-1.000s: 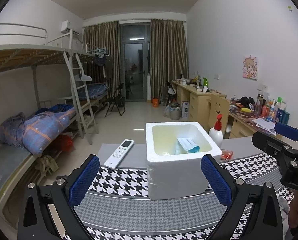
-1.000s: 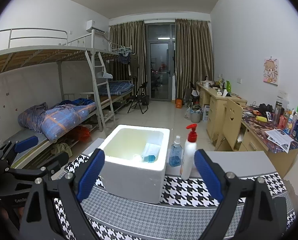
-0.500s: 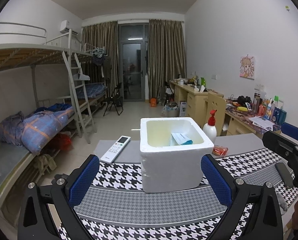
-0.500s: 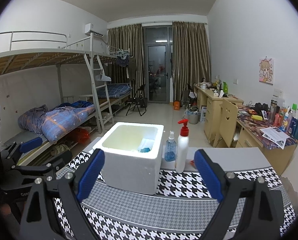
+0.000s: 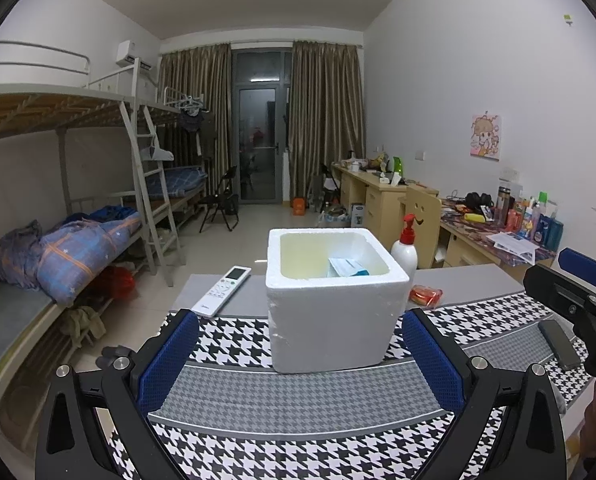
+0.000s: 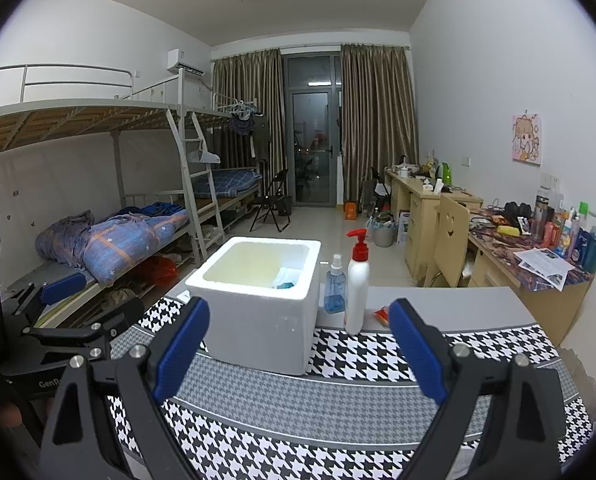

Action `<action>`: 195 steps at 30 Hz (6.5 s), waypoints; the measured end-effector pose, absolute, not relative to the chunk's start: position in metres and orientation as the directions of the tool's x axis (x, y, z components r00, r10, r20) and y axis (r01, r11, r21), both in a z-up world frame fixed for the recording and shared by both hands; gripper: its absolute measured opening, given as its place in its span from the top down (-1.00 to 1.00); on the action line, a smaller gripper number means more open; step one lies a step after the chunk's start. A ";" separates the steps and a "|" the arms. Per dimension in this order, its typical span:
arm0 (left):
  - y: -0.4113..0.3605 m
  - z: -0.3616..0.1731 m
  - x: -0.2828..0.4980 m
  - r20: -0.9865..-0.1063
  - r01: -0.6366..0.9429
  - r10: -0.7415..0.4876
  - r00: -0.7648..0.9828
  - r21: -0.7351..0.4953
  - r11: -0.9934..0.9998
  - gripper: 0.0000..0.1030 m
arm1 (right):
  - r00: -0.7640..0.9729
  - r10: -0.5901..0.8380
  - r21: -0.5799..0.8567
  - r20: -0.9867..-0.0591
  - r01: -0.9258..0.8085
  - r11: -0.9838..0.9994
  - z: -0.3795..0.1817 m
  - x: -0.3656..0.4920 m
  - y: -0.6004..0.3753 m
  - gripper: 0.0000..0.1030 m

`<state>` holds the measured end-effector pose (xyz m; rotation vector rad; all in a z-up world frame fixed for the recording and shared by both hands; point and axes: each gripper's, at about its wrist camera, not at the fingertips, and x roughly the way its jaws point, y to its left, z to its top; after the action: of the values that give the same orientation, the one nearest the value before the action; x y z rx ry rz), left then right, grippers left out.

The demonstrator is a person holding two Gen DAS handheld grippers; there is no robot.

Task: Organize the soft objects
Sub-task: 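Withdraw both tools from the box toward the grey sock and white cylinder, then lower both tools, left toward the white cylinder, right toward the grey sock, then close the left tool on the white cylinder while the right tool grasps the grey sock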

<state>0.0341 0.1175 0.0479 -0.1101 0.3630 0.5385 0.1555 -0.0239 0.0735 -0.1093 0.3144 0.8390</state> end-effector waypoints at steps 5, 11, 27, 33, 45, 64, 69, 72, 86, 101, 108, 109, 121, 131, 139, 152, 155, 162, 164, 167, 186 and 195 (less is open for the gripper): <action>0.112 0.044 0.031 -0.354 -0.519 0.483 0.801 -0.008 0.855 -0.98 | 0.624 0.718 0.031 -0.309 -0.748 0.664 0.068 0.151 -0.031 -0.82; 0.108 0.033 0.027 -0.354 -0.517 0.477 0.804 -0.020 0.856 -0.98 | 0.627 0.717 0.025 -0.305 -0.747 0.665 0.064 0.148 -0.036 -0.82; 0.087 0.003 0.011 -0.363 -0.486 0.439 0.822 -0.045 0.873 -0.98 | 0.615 0.728 0.022 -0.301 -0.759 0.651 0.052 0.135 -0.047 -0.82; 0.079 -0.003 0.008 -0.363 -0.458 0.408 0.838 -0.060 0.887 -0.98 | 0.634 0.712 0.008 -0.301 -0.745 0.667 0.049 0.132 -0.050 -0.82; 0.072 -0.013 0.005 -0.358 -0.411 0.357 0.863 -0.087 0.907 -0.98 | 0.651 0.688 0.028 -0.322 -0.719 0.694 0.033 0.133 -0.066 -0.82; 0.056 -0.029 0.018 -0.388 -0.347 0.285 0.877 -0.100 0.933 -0.98 | 0.692 0.637 0.029 -0.340 -0.669 0.743 0.017 0.137 -0.087 -0.82; 0.045 -0.033 0.024 -0.389 -0.313 0.253 0.886 -0.097 0.945 -0.98 | 0.710 0.609 0.037 -0.354 -0.640 0.767 0.010 0.141 -0.096 -0.82; 0.038 -0.034 0.027 -0.390 -0.284 0.226 0.893 -0.097 0.954 -0.98 | 0.718 0.598 0.034 -0.355 -0.630 0.776 0.007 0.141 -0.102 -0.82; 0.008 -0.045 0.049 -0.421 -0.185 0.128 0.898 -0.097 0.978 -0.98 | 0.773 0.519 0.029 -0.365 -0.548 0.836 -0.004 0.153 -0.133 -0.82; -0.019 -0.050 0.072 -0.461 -0.103 0.045 0.886 -0.100 0.990 -0.98 | 0.789 0.480 0.033 -0.384 -0.508 0.861 -0.006 0.160 -0.158 -0.82; -0.032 -0.057 0.080 -0.484 -0.063 0.016 0.875 -0.081 0.995 -0.98 | 0.796 0.453 0.039 -0.402 -0.480 0.877 -0.015 0.166 -0.171 -0.82; -0.034 -0.059 0.082 -0.487 -0.060 0.013 0.873 -0.079 0.995 -0.98 | 0.794 0.452 0.043 -0.406 -0.478 0.878 -0.017 0.168 -0.173 -0.82; -0.051 -0.071 0.109 -0.534 -0.032 -0.015 0.846 -0.079 0.996 -0.98 | 0.781 0.433 0.044 -0.450 -0.465 0.884 -0.030 0.187 -0.182 -0.82; -0.057 -0.085 0.132 -0.587 -0.016 -0.037 0.809 -0.084 0.996 -0.98 | 0.764 0.423 0.072 -0.488 -0.448 0.891 -0.047 0.205 -0.191 -0.82; -0.066 -0.095 0.146 -0.623 0.015 -0.063 0.780 -0.082 0.996 -0.98 | 0.750 0.406 0.077 -0.522 -0.433 0.898 -0.059 0.219 -0.196 -0.82; -0.074 -0.112 0.163 -0.683 0.034 -0.078 0.727 -0.078 0.996 -0.98 | 0.736 0.378 0.086 -0.562 -0.403 0.911 -0.072 0.231 -0.206 -0.82; -0.077 -0.115 0.168 -0.696 0.039 -0.077 0.714 -0.070 0.997 -0.88 | 0.733 0.379 0.089 -0.565 -0.403 0.911 -0.073 0.232 -0.207 -0.82; -0.080 -0.125 0.179 -0.738 0.041 -0.075 0.671 -0.065 0.997 -0.47 | 0.725 0.371 0.097 -0.580 -0.392 0.915 -0.078 0.237 -0.209 -0.82; -0.082 -0.127 0.179 -0.743 0.045 -0.072 0.666 -0.056 0.997 -0.36 | 0.723 0.371 0.099 -0.583 -0.390 0.915 -0.079 0.238 -0.210 -0.82; -0.087 -0.128 0.180 -0.744 0.058 -0.067 0.665 -0.038 0.998 -0.23 | 0.719 0.373 0.103 -0.587 -0.390 0.915 -0.081 0.240 -0.210 -0.82; -0.096 -0.126 0.180 -0.742 0.090 -0.081 0.666 -0.028 0.996 0.64 | 0.693 0.394 0.111 -0.604 -0.416 0.902 -0.087 0.247 -0.202 -0.82; -0.094 -0.126 0.179 -0.744 0.086 -0.090 0.663 -0.044 0.995 0.64 | 0.627 0.438 0.133 -0.645 -0.472 0.872 -0.099 0.264 -0.179 -0.82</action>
<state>0.1794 -0.0940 -0.1261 -0.0050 0.8408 -0.0993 0.2635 -0.1791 -0.0988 -0.0501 0.7256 0.5217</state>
